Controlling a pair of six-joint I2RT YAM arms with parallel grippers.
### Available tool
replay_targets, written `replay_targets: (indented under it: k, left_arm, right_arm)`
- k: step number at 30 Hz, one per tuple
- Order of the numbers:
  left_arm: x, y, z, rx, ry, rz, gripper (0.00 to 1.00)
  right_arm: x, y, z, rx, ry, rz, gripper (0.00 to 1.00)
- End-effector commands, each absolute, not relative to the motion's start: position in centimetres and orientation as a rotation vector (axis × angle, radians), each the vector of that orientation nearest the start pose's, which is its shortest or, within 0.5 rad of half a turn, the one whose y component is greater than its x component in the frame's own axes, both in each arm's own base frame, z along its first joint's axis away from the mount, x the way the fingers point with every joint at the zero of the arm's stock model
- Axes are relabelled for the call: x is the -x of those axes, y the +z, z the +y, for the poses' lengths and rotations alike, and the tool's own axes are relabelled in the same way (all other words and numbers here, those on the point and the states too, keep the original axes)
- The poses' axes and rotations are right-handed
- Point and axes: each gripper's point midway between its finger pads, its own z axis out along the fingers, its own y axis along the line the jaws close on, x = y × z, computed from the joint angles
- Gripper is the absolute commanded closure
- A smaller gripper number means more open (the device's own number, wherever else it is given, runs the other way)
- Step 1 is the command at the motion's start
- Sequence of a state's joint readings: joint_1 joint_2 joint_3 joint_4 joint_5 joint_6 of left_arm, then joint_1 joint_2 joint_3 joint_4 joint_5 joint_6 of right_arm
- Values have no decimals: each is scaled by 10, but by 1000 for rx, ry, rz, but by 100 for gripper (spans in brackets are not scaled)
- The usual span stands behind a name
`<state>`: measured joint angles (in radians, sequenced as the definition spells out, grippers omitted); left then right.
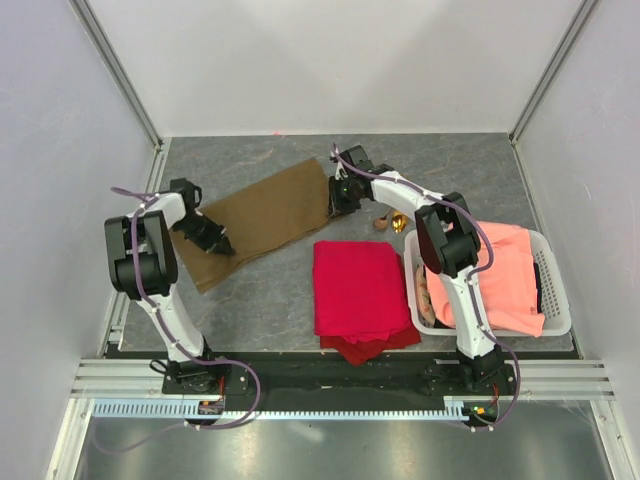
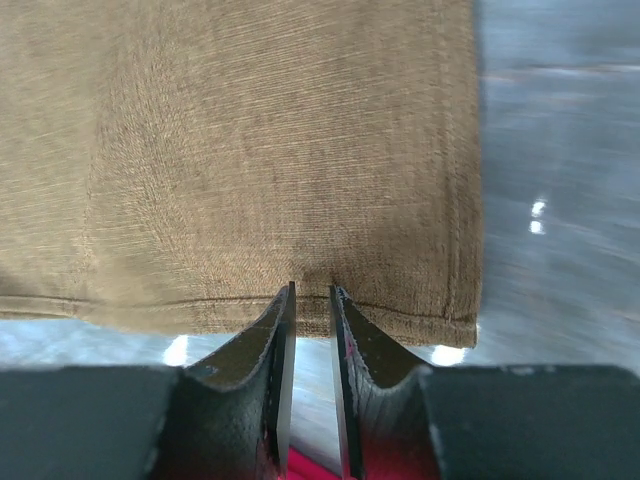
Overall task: Fold the napkin into a case and place the utensils inside
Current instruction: Move the rectangle-folded napkin to the corner of the board, then smooth out the rectangle-folded napkin at the center of the board.
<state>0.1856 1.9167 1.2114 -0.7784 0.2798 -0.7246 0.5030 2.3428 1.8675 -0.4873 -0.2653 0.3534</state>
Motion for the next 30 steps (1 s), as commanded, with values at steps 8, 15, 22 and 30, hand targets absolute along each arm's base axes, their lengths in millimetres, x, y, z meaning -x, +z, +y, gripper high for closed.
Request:
replay_targets:
  k: [8,15,22,30]
  left_arm:
    - [-340,79,12,1079,-167,2695,71]
    - [-281,73,-12,1302,-252,2714,68]
    - [-274,67,6,1206,-104,2733,68]
    - [-283,53,20,1073,-16,2757,66]
  right_arm:
    - [-466,61,246,218,419,2646,59]
    - [-461,123,271,131,604,2566,43]
    - [-428,122,296,202,695,2601,41]
    - [-398,109,309,275,745,2628,39]
